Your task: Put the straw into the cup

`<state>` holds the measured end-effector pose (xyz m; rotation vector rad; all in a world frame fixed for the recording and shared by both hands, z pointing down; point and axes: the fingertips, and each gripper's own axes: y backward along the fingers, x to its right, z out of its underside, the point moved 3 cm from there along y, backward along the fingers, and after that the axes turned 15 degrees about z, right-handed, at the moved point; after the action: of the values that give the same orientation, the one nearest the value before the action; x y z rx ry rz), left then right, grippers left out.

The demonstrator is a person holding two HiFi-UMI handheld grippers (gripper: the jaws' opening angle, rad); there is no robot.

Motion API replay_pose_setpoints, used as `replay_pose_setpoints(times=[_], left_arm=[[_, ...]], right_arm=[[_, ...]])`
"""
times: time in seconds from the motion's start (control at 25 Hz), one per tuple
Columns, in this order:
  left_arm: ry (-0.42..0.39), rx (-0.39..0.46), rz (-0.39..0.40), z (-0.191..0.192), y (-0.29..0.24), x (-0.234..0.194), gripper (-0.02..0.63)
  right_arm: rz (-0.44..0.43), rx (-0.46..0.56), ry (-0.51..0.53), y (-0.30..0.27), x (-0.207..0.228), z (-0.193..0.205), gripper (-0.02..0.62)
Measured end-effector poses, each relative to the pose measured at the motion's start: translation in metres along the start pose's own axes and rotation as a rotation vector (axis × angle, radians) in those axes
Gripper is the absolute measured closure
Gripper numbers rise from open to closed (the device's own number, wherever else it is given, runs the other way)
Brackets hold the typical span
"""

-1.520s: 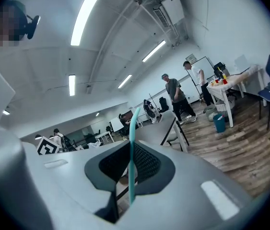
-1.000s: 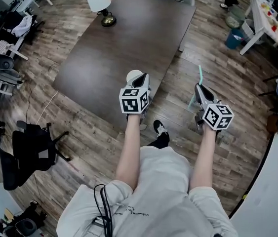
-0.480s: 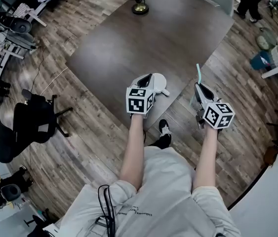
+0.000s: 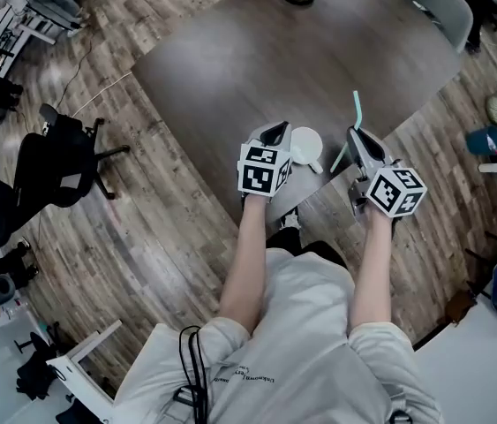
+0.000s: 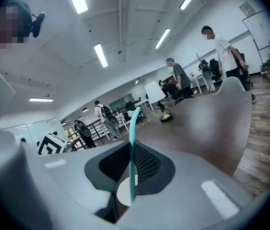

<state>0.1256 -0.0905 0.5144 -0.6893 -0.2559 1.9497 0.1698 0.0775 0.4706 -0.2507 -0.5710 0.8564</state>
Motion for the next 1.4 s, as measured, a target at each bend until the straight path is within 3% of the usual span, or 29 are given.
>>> replay_pose_setpoints(times=[0.24,0.4,0.56,0.8,1.12,1.4], left_arm=[[0.04,-0.001,0.004,0.009,-0.001,0.002,0.605],[0.058,0.023,-0.04,0.005,0.005,-0.011,0.605],[0.097,0.057,-0.11,0.0,0.011,-0.023,0.605],[0.152,0.082,-0.229,-0.006,0.012,-0.031,0.605],[0.263,0.154,-0.42,-0.006,0.015,-0.036,0.605],[0.339,0.232,-0.56,0.002,0.02,-0.027,0.605]], right_arm=[[-0.072,-0.027,-0.002,-0.027,-0.015,-0.005,0.548],[-0.139,-0.041,0.044,-0.054,-0.029,-0.012,0.548],[-0.22,-0.081,0.093,-0.08,-0.038,-0.01,0.548],[-0.35,-0.176,0.297,-0.114,-0.053,-0.004,0.548],[-0.527,-0.262,0.321,-0.147,-0.049,0.026,0.548],[-0.691,-0.27,0.464,-0.147,-0.053,0.043,0.548]])
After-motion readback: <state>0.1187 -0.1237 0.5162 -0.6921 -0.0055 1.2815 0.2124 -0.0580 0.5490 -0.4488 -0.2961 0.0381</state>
